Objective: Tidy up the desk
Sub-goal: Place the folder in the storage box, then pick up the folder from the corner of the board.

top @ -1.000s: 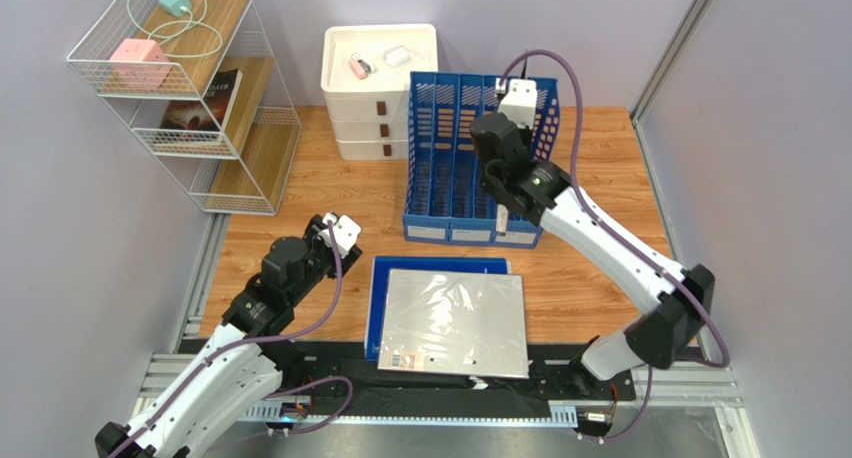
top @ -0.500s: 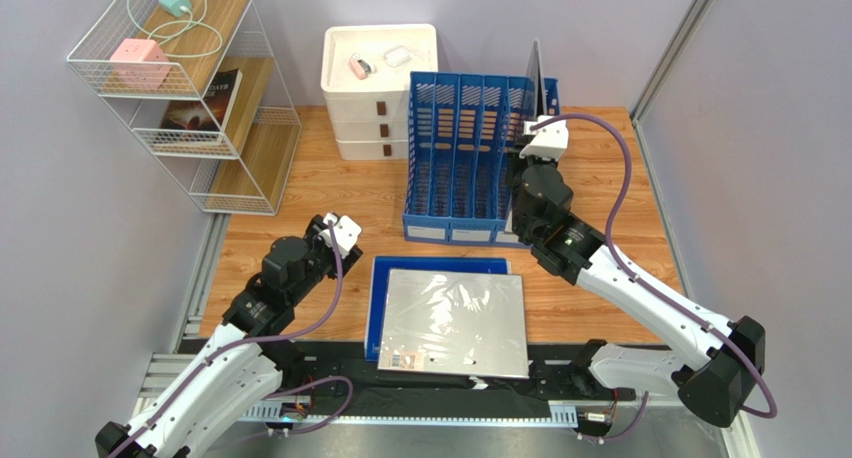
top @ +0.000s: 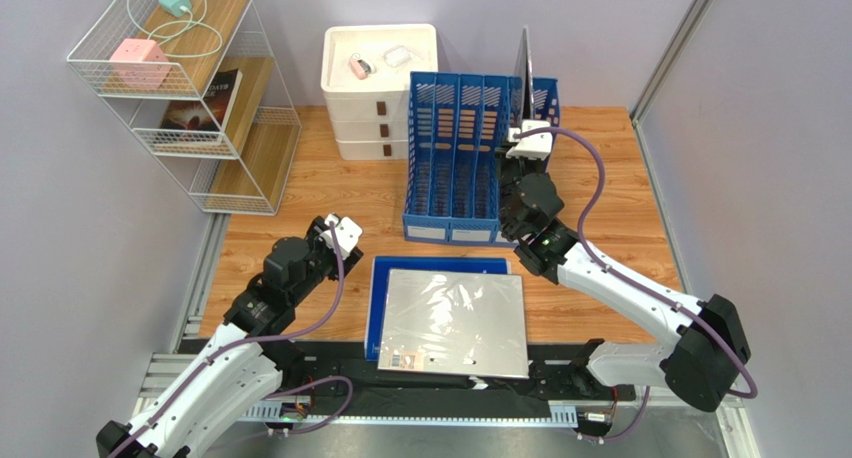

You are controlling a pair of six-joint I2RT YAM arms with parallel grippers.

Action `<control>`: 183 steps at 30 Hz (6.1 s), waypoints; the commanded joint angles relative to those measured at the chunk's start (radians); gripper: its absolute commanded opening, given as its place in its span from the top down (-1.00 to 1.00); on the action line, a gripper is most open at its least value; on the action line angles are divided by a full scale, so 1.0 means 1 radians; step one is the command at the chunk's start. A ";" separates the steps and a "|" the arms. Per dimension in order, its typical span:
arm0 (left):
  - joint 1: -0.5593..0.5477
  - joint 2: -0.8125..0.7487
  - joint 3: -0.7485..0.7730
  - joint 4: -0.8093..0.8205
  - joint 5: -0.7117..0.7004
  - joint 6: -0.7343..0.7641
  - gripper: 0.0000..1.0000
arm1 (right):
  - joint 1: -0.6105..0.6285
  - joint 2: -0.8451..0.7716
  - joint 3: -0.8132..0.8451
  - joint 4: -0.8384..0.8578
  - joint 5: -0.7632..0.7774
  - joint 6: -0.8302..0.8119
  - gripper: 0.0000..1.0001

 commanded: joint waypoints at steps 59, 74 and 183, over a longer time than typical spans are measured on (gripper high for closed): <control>-0.162 0.303 -0.013 -0.072 0.152 0.235 -0.23 | -0.112 -0.673 -0.471 -1.421 -0.793 1.260 -1.00; -0.235 0.434 -0.012 -0.012 0.132 0.252 -0.21 | -0.112 -0.513 -0.457 -1.532 -1.020 1.245 -1.00; -0.061 0.328 -0.068 -0.212 0.075 0.490 -0.15 | 0.379 -0.647 -0.730 -0.853 -0.900 1.828 -1.00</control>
